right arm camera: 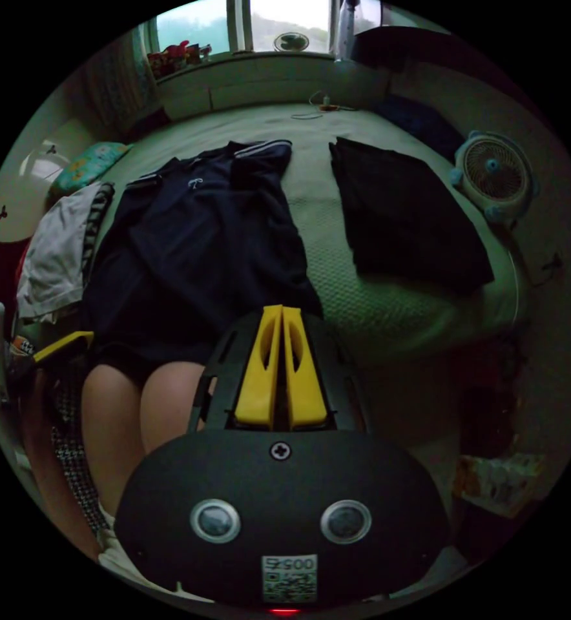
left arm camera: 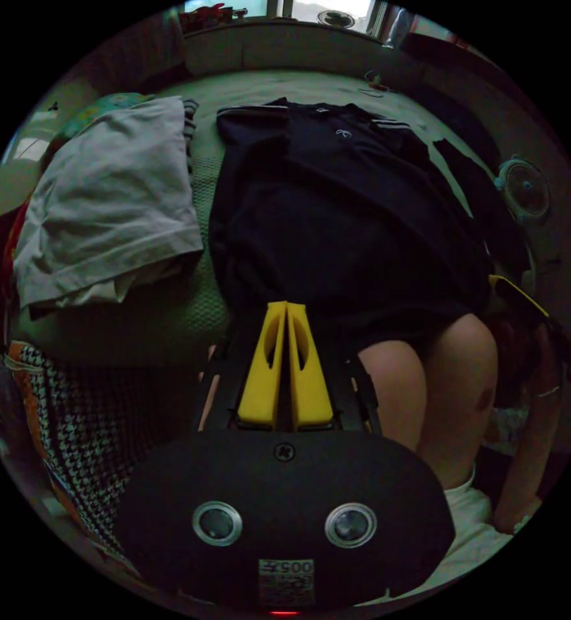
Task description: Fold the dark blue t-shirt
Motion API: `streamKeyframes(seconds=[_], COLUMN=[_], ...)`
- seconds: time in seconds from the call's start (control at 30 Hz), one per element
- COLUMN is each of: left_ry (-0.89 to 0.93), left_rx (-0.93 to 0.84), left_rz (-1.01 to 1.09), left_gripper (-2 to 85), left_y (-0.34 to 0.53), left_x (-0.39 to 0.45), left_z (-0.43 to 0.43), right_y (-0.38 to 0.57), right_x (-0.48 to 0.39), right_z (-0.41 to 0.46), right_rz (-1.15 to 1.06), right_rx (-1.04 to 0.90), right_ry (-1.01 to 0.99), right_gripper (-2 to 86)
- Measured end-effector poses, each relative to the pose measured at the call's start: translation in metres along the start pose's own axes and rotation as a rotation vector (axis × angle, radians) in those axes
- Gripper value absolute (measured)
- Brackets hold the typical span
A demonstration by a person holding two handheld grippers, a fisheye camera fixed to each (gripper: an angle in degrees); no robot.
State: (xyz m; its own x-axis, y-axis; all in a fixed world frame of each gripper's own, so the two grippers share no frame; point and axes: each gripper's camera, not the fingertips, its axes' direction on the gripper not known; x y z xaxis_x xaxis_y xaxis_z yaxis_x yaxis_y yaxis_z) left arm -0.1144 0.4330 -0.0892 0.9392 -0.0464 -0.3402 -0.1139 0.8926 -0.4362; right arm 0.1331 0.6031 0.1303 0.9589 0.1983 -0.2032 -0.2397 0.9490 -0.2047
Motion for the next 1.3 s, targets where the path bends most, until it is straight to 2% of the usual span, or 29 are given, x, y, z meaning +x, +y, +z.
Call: streamKeyframes(seconds=[0.13,0.23,0.4,0.5,0.6,0.7,0.8,0.93,1.07,1.2,1.3], left_ry=[0.003,-0.027,-0.117,-0.058,-0.088,-0.131,-0.078,-0.027,-0.076,-0.078,-0.028], left_rx=[0.04,0.097,0.241,0.232,0.247,0.245,0.237,0.188,0.179,0.125,0.111], left_rz=[-0.016,-0.005,-0.072,-0.07,-0.056,-0.073,0.003,0.015,0.017,0.025,-0.003], left_gripper=[-0.4,-0.4,-0.2,0.1,0.8,2.6,7.2,12.5,18.7,20.2,19.2], left_y=[0.006,-0.004,-0.049,-0.093,-0.141,-0.191,-0.24,-0.299,-0.338,-0.359,-0.369], left_x=[-0.014,-0.023,-0.052,-0.073,-0.09,-0.11,-0.129,-0.157,-0.176,-0.186,-0.198], left_z=[-0.017,-0.037,-0.072,-0.084,-0.089,-0.081,-0.062,-0.036,-0.023,-0.007,-0.008], right_y=[0.01,0.01,-0.028,-0.068,-0.121,-0.179,-0.242,-0.319,-0.385,-0.417,-0.418], right_x=[0.02,0.043,0.059,0.059,0.051,0.039,0.033,0.035,0.043,0.039,0.029], right_z=[0.001,0.0,-0.013,-0.023,-0.025,-0.015,0.009,0.046,0.084,0.134,0.138], right_rz=[0.065,0.137,0.057,-0.006,-0.107,-0.197,-0.228,-0.208,-0.17,-0.172,-0.184], right_rx=[-0.025,-0.029,0.024,0.106,0.167,0.212,0.206,0.159,0.137,-0.026,0.03], right_ry=[-0.018,-0.105,-0.18,-0.195,-0.188,-0.146,-0.125,-0.147,-0.127,-0.129,-0.072], right_gripper=[-1.0,-1.0,-0.6,3.1,8.8,11.0,12.2,12.5,11.3,10.9,9.1])
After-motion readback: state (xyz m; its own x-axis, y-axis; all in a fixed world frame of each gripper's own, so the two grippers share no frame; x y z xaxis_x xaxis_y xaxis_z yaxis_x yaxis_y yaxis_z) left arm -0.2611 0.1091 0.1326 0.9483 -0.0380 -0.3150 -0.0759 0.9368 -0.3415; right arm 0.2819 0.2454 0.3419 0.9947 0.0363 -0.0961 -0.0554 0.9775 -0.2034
